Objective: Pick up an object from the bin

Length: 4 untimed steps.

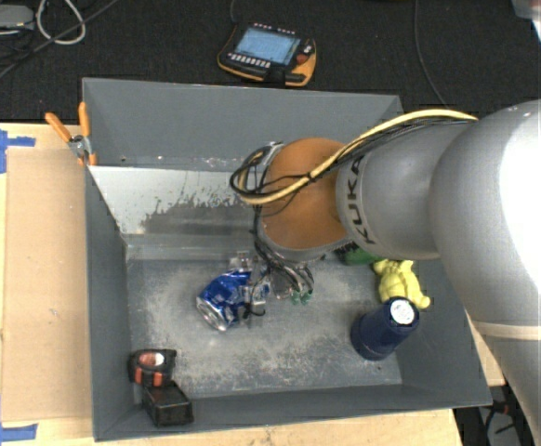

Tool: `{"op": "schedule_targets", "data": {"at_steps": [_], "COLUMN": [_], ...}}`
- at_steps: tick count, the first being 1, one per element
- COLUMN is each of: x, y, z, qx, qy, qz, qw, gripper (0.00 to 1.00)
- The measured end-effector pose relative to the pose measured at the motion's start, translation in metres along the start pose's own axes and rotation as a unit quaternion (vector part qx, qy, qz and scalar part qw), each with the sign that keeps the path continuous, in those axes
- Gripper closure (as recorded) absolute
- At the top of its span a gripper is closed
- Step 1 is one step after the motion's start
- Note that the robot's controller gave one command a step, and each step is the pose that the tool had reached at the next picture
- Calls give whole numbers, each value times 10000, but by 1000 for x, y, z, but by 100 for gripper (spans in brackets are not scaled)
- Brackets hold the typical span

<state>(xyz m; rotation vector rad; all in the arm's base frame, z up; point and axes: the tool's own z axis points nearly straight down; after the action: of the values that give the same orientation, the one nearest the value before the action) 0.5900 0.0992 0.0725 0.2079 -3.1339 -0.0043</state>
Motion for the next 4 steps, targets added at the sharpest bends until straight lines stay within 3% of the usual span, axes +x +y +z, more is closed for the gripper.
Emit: {"op": "schedule_targets", "data": {"at_steps": [2,4], "x": [2,0], "y": [0,1], "z": [-11,-58], "qx": [-6,-8], "qy": [27,-11], "qz": [9,11], "qw": [10000,10000], "gripper": [100,100]}}
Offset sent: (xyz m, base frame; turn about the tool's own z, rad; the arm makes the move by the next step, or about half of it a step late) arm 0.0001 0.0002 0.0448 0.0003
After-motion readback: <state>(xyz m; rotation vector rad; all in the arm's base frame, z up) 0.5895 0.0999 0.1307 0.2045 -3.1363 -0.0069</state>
